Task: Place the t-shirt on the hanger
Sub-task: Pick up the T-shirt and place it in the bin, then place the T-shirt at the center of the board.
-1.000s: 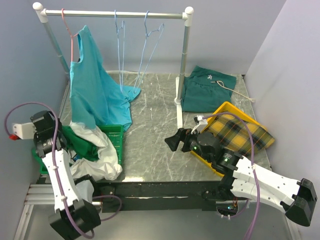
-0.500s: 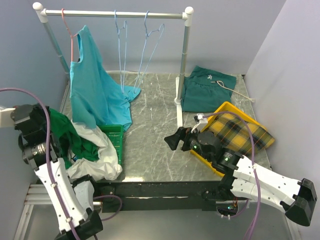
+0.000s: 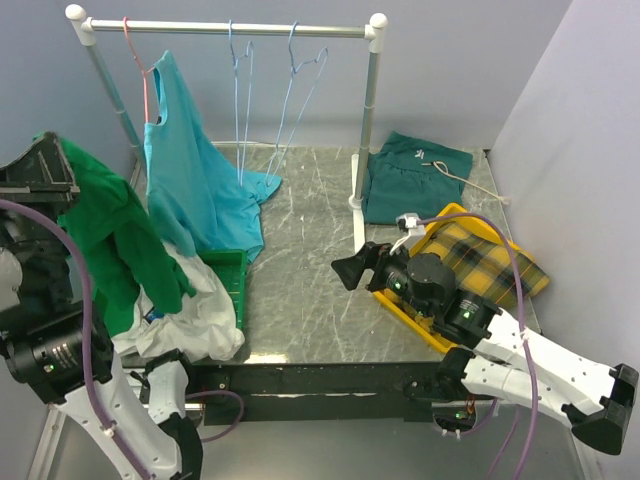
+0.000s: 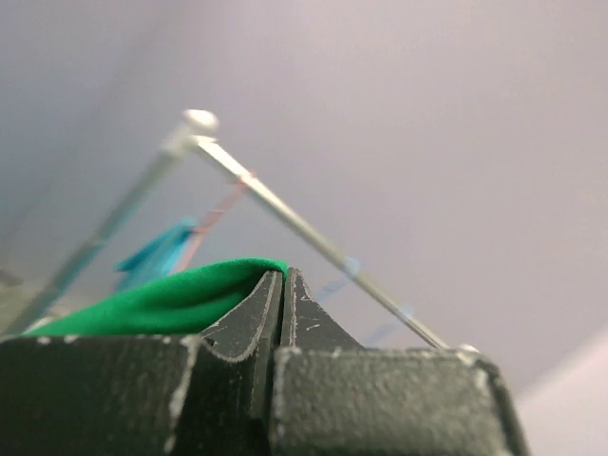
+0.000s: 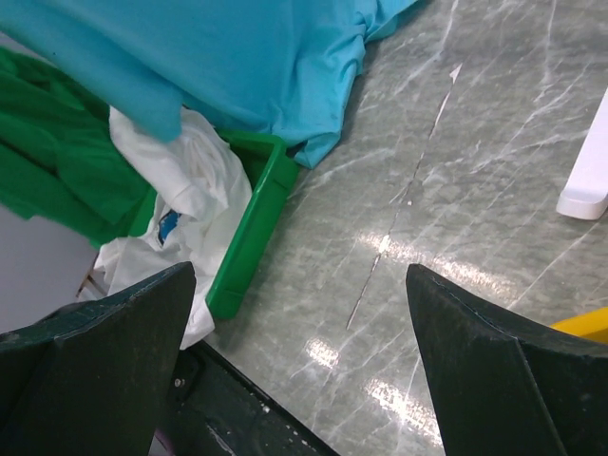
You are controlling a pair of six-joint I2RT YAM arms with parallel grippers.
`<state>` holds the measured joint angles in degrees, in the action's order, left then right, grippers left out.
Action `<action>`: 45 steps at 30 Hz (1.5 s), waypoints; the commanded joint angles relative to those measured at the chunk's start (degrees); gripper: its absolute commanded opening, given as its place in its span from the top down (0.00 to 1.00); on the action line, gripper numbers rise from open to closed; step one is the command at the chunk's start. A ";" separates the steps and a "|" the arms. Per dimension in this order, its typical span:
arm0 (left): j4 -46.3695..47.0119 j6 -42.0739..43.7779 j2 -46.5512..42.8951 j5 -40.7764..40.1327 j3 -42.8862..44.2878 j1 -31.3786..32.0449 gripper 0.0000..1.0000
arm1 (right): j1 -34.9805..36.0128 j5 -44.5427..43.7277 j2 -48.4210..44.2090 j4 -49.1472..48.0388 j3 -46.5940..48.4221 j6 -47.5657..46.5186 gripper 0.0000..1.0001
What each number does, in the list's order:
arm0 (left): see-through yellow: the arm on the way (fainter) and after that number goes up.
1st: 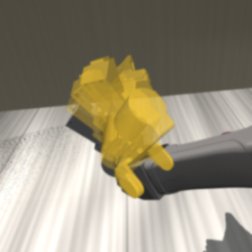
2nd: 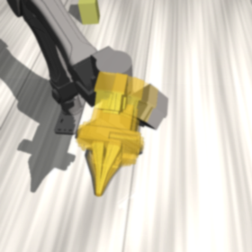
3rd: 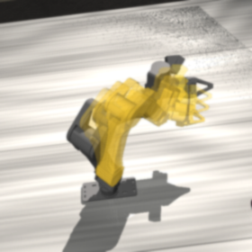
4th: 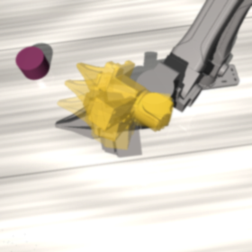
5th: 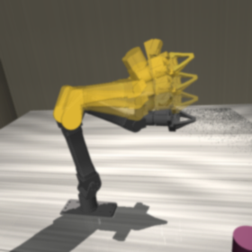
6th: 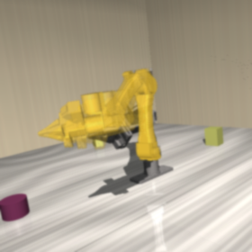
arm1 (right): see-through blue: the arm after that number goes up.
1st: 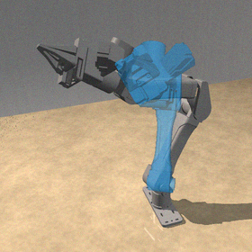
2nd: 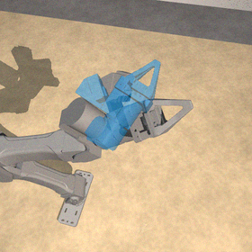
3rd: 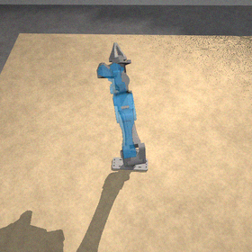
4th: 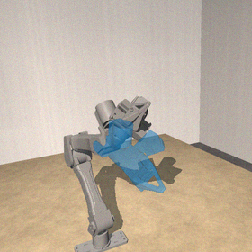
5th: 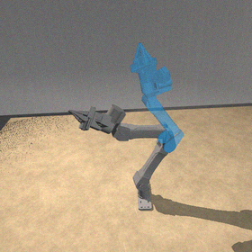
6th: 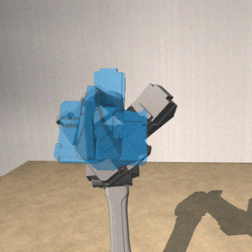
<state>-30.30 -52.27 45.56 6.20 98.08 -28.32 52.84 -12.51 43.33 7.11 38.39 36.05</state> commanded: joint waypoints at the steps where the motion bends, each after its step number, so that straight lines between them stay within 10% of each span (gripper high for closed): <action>1: 11.64 -5.28 1.63 14.35 2.82 1.51 0.99 | -0.37 -1.90 -1.23 1.06 3.71 -2.12 0.00; 13: 14.49 -4.70 6.55 18.86 3.08 26.44 0.99 | -0.28 -7.08 1.49 2.64 7.40 -4.24 0.00; 35: 20.89 5.34 13.14 -14.89 -31.01 83.12 0.98 | -0.19 -7.61 -6.24 3.34 3.71 -3.10 0.00; 38: 24.84 4.11 16.04 -17.45 -35.85 86.67 0.92 | -0.19 -8.05 -8.34 3.69 1.17 -1.78 0.00; 42: 24.86 2.97 20.79 -16.57 -39.01 86.85 0.46 | -0.19 -9.63 -10.54 5.36 -2.87 1.12 0.00; 45: 25.12 2.09 18.18 -17.27 -43.49 86.94 0.34 | -0.19 -9.64 -11.43 5.54 -6.12 2.44 0.00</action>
<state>-10.02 -48.82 67.09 -8.08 57.67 58.48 52.84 -20.80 33.61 12.78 35.66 35.81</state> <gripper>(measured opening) 0.598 0.999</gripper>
